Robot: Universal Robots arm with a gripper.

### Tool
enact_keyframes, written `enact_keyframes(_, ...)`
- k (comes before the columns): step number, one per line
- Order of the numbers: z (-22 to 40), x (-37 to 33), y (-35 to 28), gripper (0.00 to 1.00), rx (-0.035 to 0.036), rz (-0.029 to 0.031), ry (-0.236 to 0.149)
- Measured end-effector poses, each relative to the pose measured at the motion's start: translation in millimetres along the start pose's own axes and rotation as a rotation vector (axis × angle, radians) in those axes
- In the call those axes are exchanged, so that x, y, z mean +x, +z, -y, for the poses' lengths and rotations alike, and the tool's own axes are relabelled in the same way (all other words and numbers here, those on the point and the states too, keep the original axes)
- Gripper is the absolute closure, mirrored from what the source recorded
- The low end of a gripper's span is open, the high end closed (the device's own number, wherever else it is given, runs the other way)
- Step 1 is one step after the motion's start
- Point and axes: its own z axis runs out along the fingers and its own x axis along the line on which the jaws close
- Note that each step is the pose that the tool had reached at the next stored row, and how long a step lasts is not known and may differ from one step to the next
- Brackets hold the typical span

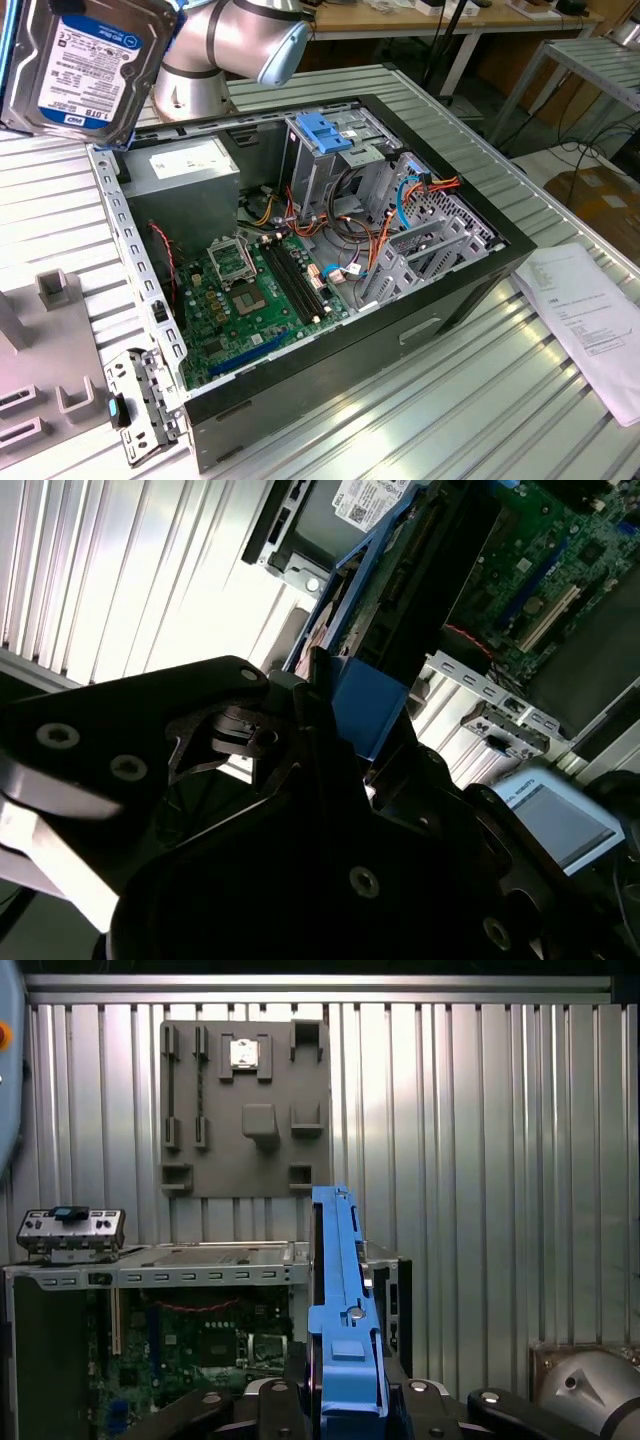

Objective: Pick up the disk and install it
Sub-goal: 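Pick up the disk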

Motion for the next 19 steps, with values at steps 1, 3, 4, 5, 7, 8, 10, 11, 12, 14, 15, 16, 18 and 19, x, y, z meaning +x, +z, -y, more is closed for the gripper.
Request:
enact_keyframes(1, 8.1, -0.3, 0.1, 0.63, 0.0, 0.0, 0.0)
enact_keyframes(3, 15.7, -0.5, 0.1, 0.63, -0.0001, -0.0001, 0.0)
enact_keyframes(4, 20.1, -0.7, 0.2, 0.63, 0.0, 0.0, 0.0)
enact_keyframes(5, 25.3, -0.8, 0.2, 0.63, 0.0, -0.0001, 0.0)
enact_keyframes(7, 36.9, -1.2, 0.4, 0.63, 0.0, 0.0, 0.0)
enact_keyframes(8, 42.2, -1.4, 0.4, 0.63, 0.0, 0.0, 0.0)
enact_keyframes(10, 53.8, -1.7, 0.6, 0.63, 0.0, 0.0, 0.0)
enact_keyframes(11, 59.6, -1.9, 0.7, 0.63, 0.0, 0.0, 0.0)
enact_keyframes(12, 62.6, -2.0, 0.7, 0.63, 0.0, -0.0001, 0.0)
enact_keyframes(14, 70.8, -2.3, 0.8, 0.63, 0.0, 0.0, 0.0)
enact_keyframes(15, 73.7, -2.4, 0.9, 0.63, 0.0, 0.0, 0.0)
enact_keyframes(16, 76.4, -2.5, 0.9, 0.63, 0.0, 0.0, 0.0)
enact_keyframes(18, 82.1, -2.7, 0.9, 0.63, -0.0001, 0.0, 0.0)
enact_keyframes(19, 88.2, -2.8, 1.0, 0.63, -0.0001, -0.0001, 0.0)
